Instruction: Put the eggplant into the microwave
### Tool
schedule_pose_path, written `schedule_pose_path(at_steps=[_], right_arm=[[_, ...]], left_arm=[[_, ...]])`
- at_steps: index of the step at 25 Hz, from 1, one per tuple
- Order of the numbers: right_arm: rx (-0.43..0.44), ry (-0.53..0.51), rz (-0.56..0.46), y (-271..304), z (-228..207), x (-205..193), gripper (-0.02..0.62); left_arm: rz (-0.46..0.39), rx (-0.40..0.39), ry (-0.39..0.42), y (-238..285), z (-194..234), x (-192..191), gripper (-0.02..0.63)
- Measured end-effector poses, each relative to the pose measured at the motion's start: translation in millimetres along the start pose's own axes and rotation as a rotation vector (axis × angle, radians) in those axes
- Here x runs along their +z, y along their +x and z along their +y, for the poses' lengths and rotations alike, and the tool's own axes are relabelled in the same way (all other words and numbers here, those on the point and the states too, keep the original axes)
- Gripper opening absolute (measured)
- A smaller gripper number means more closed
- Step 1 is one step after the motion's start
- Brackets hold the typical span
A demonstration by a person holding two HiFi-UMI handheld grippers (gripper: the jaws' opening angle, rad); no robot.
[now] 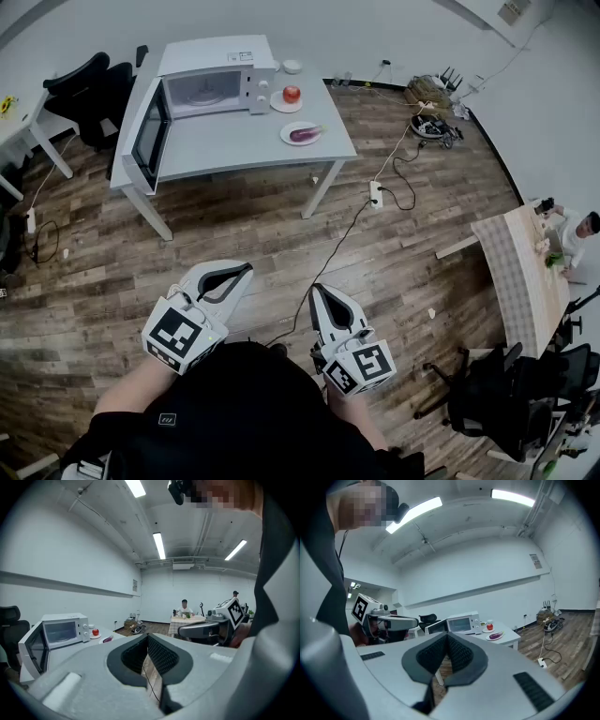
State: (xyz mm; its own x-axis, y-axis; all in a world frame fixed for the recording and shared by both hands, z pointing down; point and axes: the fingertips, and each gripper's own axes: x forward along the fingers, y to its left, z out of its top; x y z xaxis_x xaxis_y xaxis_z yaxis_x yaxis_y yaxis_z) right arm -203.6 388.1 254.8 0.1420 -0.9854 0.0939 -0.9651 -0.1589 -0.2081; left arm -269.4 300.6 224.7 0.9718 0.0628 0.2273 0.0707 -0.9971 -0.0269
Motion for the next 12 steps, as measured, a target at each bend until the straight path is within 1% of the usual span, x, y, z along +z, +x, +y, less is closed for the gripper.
schedule_pose_path(at_steps=[4,9,12], right_arm=[[0.007,-0.002,-0.006,-4,-9,3,0.014],[0.013,-0.018,-0.016,-15,-18,5,0.014],[0.025,-0.02,-0.022,-24,-26,5,0.014]], left_arm=[[-0.001,-0.011,-0.014,10,-8,4,0.009],[0.019,-0.004,-0.015,21,-20,4,0.009],[0.006,-0.016,-0.023,30,-32,9,0.009]])
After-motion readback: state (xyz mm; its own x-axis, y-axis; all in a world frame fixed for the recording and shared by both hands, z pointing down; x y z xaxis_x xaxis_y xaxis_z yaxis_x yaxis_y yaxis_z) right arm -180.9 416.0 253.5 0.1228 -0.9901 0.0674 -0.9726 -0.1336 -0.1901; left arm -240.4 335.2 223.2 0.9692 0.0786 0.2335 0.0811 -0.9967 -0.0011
